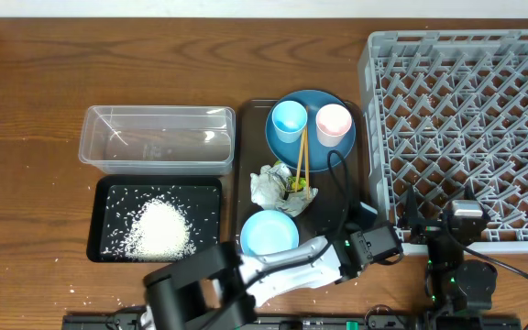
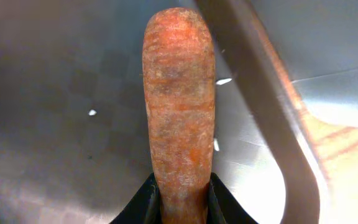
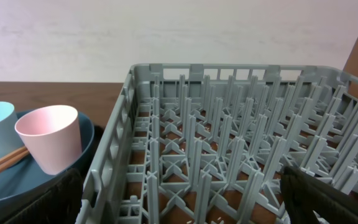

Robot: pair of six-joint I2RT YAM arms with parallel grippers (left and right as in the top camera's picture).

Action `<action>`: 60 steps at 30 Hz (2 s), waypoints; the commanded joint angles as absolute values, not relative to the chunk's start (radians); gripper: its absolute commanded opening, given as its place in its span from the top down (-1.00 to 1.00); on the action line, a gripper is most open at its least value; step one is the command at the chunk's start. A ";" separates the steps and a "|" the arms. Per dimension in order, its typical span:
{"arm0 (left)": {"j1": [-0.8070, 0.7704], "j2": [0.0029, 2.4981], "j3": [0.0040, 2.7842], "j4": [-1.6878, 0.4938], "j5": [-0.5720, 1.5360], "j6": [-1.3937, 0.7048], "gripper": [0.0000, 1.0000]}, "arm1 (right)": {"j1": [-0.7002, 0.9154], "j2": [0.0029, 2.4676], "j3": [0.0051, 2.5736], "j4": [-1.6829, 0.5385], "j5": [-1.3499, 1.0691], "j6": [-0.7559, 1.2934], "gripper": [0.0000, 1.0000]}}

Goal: Sort waste into correct bins and load items into the dishwasher rack
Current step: 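Carry the carrot to the black tray and release it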

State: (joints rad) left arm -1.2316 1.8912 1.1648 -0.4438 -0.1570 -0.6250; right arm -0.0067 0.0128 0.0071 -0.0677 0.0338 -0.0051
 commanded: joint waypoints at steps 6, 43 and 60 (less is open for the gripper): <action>-1.181 1.573 1.176 -0.499 -0.193 -0.565 0.78 | 0.007 0.012 0.006 -0.072 0.036 -0.009 -0.98; -0.157 1.343 0.905 -0.999 -0.134 -0.556 0.88 | 0.007 0.012 0.006 -0.072 0.036 -0.009 -0.99; -0.157 1.340 0.874 -0.969 -0.078 -0.524 -0.04 | 0.007 0.012 0.006 -0.072 0.036 -0.009 -0.99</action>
